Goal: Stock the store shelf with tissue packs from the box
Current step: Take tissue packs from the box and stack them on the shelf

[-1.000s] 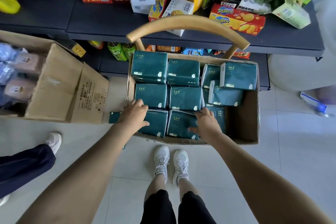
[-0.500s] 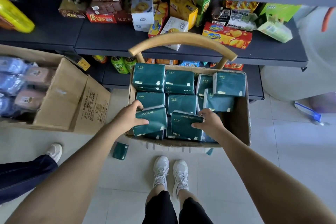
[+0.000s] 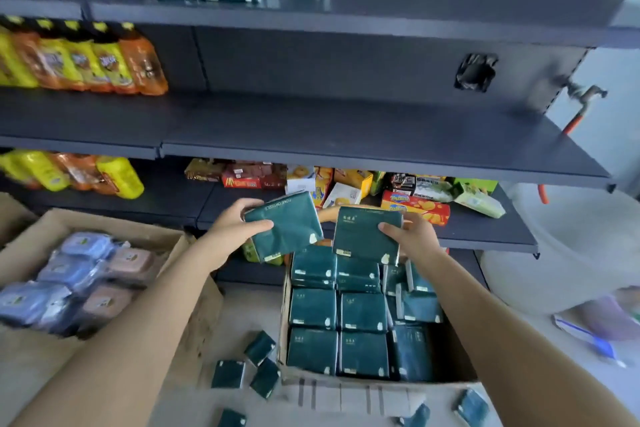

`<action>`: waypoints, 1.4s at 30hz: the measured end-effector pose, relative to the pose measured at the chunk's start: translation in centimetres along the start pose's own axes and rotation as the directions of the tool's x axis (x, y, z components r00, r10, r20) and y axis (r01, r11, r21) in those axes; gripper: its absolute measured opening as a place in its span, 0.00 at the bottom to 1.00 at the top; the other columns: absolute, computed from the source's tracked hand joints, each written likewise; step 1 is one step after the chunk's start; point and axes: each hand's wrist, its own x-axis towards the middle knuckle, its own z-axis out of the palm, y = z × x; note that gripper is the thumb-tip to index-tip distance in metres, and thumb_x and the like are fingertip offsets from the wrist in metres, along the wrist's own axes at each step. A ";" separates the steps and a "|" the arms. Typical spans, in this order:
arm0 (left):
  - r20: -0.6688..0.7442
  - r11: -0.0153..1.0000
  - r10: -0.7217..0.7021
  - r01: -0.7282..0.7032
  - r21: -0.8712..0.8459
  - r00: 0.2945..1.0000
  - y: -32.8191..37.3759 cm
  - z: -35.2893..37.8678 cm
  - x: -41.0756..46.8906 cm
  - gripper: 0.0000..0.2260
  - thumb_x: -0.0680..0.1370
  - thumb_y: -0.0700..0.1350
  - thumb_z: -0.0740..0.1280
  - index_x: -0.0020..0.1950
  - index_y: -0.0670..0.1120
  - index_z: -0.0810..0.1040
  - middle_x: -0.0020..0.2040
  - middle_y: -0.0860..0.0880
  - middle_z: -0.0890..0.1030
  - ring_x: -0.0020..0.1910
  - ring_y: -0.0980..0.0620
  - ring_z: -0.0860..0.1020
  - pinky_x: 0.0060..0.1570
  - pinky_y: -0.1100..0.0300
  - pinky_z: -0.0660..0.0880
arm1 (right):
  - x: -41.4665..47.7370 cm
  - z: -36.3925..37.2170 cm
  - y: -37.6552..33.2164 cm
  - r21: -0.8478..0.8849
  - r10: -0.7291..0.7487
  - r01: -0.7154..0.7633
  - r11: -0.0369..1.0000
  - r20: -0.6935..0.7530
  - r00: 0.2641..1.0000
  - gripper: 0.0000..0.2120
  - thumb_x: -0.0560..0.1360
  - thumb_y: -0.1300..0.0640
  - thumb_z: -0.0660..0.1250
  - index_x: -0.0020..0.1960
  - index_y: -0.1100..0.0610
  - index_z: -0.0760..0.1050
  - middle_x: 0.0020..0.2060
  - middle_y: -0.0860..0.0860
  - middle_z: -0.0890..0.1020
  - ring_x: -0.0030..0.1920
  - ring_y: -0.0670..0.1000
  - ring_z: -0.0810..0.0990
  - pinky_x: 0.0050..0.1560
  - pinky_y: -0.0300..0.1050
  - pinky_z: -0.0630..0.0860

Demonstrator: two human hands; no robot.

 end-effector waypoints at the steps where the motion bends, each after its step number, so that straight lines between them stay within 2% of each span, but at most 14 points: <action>1: -0.010 0.999 0.041 -0.041 -0.035 0.999 1.1 -1.8 -0.1 0.18 0.73 0.39 0.72 0.60 0.50 0.72 0.53 0.50 0.78 0.49 0.52 0.79 0.52 0.54 0.78 | -0.6 0.3 -2.0 0.008 -0.027 0.027 1.000 -0.025 0.999 0.19 0.73 0.51 0.71 0.56 0.59 0.70 0.49 0.52 0.78 0.48 0.53 0.78 0.47 0.46 0.75; 3: -0.046 0.988 0.083 -0.088 -0.126 0.996 2.7 -4.0 0.1 0.17 0.73 0.39 0.72 0.59 0.49 0.72 0.52 0.50 0.79 0.47 0.54 0.79 0.49 0.58 0.77 | -0.8 0.7 -4.5 0.033 -0.062 0.064 0.997 -0.057 0.996 0.18 0.72 0.51 0.72 0.54 0.62 0.74 0.48 0.52 0.81 0.47 0.52 0.80 0.47 0.46 0.77; 6: -0.072 0.957 0.140 -0.153 -0.245 0.988 5.4 -9.1 0.5 0.14 0.72 0.38 0.73 0.54 0.46 0.74 0.54 0.46 0.80 0.50 0.49 0.80 0.52 0.53 0.77 | -2.2 2.4 -9.5 0.094 -0.126 0.144 0.985 -0.176 0.976 0.16 0.71 0.50 0.72 0.52 0.61 0.78 0.46 0.55 0.84 0.46 0.54 0.82 0.50 0.51 0.80; 8: -0.079 0.949 0.183 -0.197 -0.245 0.980 7.2 -12.3 0.8 0.11 0.71 0.40 0.74 0.51 0.45 0.76 0.52 0.48 0.82 0.51 0.50 0.81 0.54 0.53 0.77 | -3.1 3.5 -13.0 0.115 -0.154 0.186 0.976 -0.245 0.957 0.15 0.72 0.49 0.72 0.49 0.60 0.79 0.44 0.54 0.84 0.46 0.54 0.82 0.51 0.53 0.79; 14: -0.099 0.915 0.312 -0.327 -0.237 0.945 12.7 -18.7 1.7 0.08 0.71 0.42 0.74 0.47 0.46 0.78 0.49 0.50 0.83 0.49 0.52 0.81 0.52 0.57 0.76 | -4.4 4.8 -21.8 0.246 -0.215 0.304 0.920 -0.331 0.919 0.12 0.72 0.53 0.72 0.49 0.60 0.80 0.44 0.53 0.84 0.43 0.51 0.83 0.41 0.41 0.80; 19: -0.126 0.866 0.408 -0.427 -0.262 0.904 17.0 -21.1 3.3 0.08 0.72 0.42 0.74 0.48 0.47 0.78 0.49 0.51 0.82 0.50 0.52 0.80 0.54 0.57 0.75 | -3.3 3.4 -28.1 0.345 -0.258 0.395 0.852 -0.380 0.888 0.07 0.70 0.58 0.75 0.44 0.57 0.77 0.45 0.55 0.84 0.44 0.54 0.83 0.48 0.51 0.81; 22: -0.142 0.837 0.435 -0.457 -0.301 0.889 19.3 -21.3 4.7 0.08 0.72 0.42 0.73 0.47 0.48 0.77 0.50 0.51 0.82 0.51 0.51 0.80 0.56 0.55 0.75 | -1.7 2.3 -31.3 0.342 -0.319 0.464 0.817 -0.400 0.859 0.05 0.71 0.61 0.73 0.43 0.57 0.77 0.43 0.53 0.83 0.41 0.51 0.83 0.44 0.47 0.80; 25: -0.142 0.823 0.472 -0.493 -0.282 0.870 21.3 -21.0 6.4 0.08 0.73 0.41 0.72 0.48 0.49 0.76 0.49 0.52 0.81 0.51 0.52 0.80 0.56 0.55 0.75 | 0.9 1.3 -33.9 0.337 -0.369 0.506 0.794 -0.396 0.841 0.08 0.72 0.62 0.72 0.49 0.59 0.76 0.44 0.52 0.82 0.40 0.48 0.82 0.37 0.39 0.77; 27: -0.152 0.820 0.499 -0.522 -0.234 0.853 22.5 -20.6 7.7 0.09 0.74 0.43 0.72 0.51 0.48 0.76 0.49 0.54 0.81 0.50 0.54 0.79 0.51 0.59 0.75 | 3.7 0.7 -35.4 0.314 -0.397 0.523 0.792 -0.385 0.833 0.10 0.72 0.61 0.72 0.51 0.59 0.76 0.46 0.52 0.82 0.42 0.50 0.82 0.41 0.42 0.79; 29: -0.168 0.818 0.514 -0.540 -0.200 0.841 23.5 -20.2 9.3 0.11 0.74 0.44 0.71 0.54 0.49 0.75 0.48 0.55 0.80 0.47 0.57 0.79 0.41 0.66 0.73 | 7.0 0.2 -36.8 0.273 -0.421 0.536 0.799 -0.382 0.823 0.14 0.71 0.59 0.73 0.55 0.60 0.77 0.50 0.53 0.82 0.48 0.52 0.82 0.51 0.49 0.79; 31: -0.179 0.820 0.517 -0.544 -0.179 0.837 24.3 -20.0 11.2 0.11 0.74 0.44 0.71 0.56 0.49 0.76 0.49 0.55 0.81 0.46 0.60 0.79 0.36 0.69 0.72 | 10.2 -0.1 -38.2 0.226 -0.439 0.542 0.810 -0.380 0.814 0.18 0.71 0.57 0.73 0.58 0.60 0.76 0.52 0.52 0.81 0.51 0.52 0.80 0.55 0.49 0.77; 34: -0.214 0.828 0.504 -0.539 -0.154 0.837 25.5 -19.6 14.2 0.13 0.73 0.45 0.72 0.56 0.49 0.76 0.50 0.53 0.82 0.45 0.59 0.79 0.38 0.67 0.71 | 15.1 0.0 -40.1 0.226 -0.456 0.551 0.803 -0.363 0.813 0.17 0.72 0.58 0.73 0.58 0.60 0.75 0.52 0.51 0.81 0.51 0.52 0.80 0.55 0.49 0.77; 38: -0.221 0.833 0.510 -0.541 -0.115 0.831 26.4 -18.8 17.2 0.09 0.74 0.45 0.72 0.53 0.50 0.77 0.47 0.53 0.82 0.43 0.60 0.79 0.33 0.73 0.72 | 20.7 1.1 -41.9 0.169 -0.478 0.555 0.814 -0.346 0.807 0.18 0.71 0.56 0.73 0.59 0.58 0.76 0.54 0.52 0.82 0.53 0.55 0.80 0.58 0.54 0.76; 42: -0.215 0.830 0.530 -0.554 -0.068 0.821 27.0 -18.1 19.3 0.07 0.73 0.45 0.72 0.49 0.52 0.77 0.47 0.53 0.82 0.47 0.57 0.80 0.41 0.68 0.73 | 25.5 2.5 -43.0 0.113 -0.488 0.553 0.826 -0.348 0.800 0.21 0.72 0.55 0.72 0.63 0.58 0.74 0.58 0.53 0.80 0.58 0.55 0.78 0.61 0.52 0.74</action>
